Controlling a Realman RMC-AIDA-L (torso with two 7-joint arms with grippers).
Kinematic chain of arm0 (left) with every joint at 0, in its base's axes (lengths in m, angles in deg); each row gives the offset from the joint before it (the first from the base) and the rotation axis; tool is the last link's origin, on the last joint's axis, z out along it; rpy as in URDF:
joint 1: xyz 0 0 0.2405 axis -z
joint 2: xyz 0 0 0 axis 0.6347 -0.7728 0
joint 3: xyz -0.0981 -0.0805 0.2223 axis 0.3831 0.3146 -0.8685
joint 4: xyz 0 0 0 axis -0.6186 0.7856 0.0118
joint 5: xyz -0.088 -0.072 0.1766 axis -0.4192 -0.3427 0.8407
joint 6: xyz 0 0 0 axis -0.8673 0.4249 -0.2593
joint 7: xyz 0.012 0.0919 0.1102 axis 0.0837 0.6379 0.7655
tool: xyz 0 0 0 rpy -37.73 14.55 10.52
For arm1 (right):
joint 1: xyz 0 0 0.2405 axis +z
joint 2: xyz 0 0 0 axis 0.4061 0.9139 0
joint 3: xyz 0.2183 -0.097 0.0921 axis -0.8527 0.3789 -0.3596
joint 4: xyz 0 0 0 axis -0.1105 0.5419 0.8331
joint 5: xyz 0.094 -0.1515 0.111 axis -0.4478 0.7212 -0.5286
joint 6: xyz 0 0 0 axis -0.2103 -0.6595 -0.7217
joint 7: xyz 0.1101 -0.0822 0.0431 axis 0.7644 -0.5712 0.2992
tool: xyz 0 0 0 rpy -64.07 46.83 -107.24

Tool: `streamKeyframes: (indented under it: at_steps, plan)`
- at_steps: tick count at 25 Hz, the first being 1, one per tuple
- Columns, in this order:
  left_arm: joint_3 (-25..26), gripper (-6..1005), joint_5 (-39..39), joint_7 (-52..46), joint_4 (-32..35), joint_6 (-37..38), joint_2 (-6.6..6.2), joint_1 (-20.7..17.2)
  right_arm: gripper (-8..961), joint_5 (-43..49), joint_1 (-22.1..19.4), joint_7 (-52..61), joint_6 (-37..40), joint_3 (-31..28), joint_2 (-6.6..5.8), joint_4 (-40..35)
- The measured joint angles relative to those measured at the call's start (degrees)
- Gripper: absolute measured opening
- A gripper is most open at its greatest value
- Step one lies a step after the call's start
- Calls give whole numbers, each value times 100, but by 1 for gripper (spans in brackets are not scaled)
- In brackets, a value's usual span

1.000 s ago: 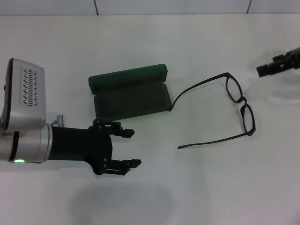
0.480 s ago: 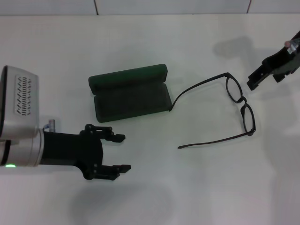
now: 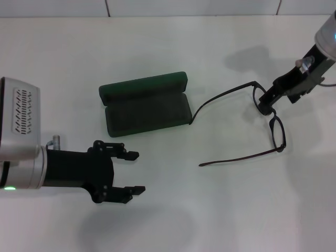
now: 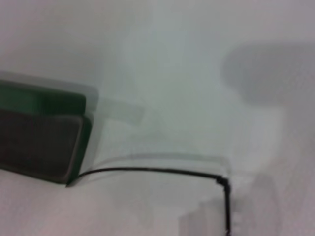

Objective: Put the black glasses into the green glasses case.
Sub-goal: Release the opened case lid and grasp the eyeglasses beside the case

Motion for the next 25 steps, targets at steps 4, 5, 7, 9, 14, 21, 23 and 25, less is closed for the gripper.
streamKeyframes:
  at_steps: [4, 5, 7, 9, 14, 21, 23, 25]
  plan:
    - [12, 733, 0, 5, 0, 37, 4, 22, 841, -1, -89, 24, 10, 2, 88, 9]
    - [13, 733, 0, 8, 0, 37, 5, 24, 841, -3, -115, 25, -10, -1, 103, 9]
    - [14, 734, 1, 15, -7, 36, 10, 36, 841, -7, -158, 30, -80, -26, 121, 9]
    - [15, 734, 0, 23, -44, 34, 10, 54, 842, -12, -187, 36, -156, -58, 136, 9]
    - [19, 735, -5, 26, -125, 26, 5, 78, 825, -22, -219, 201, -307, -63, 156, 25]
    - [20, 735, 2, 29, -135, 13, 10, 80, 648, -103, -237, 243, -323, -61, 160, 95]
    - [20, 736, 2, 29, -139, 13, 10, 79, 556, -103, -238, 244, -347, -61, 159, 141]
    - [20, 736, 3, 30, -144, 11, 10, 79, 465, -103, -238, 244, -360, -62, 160, 154]
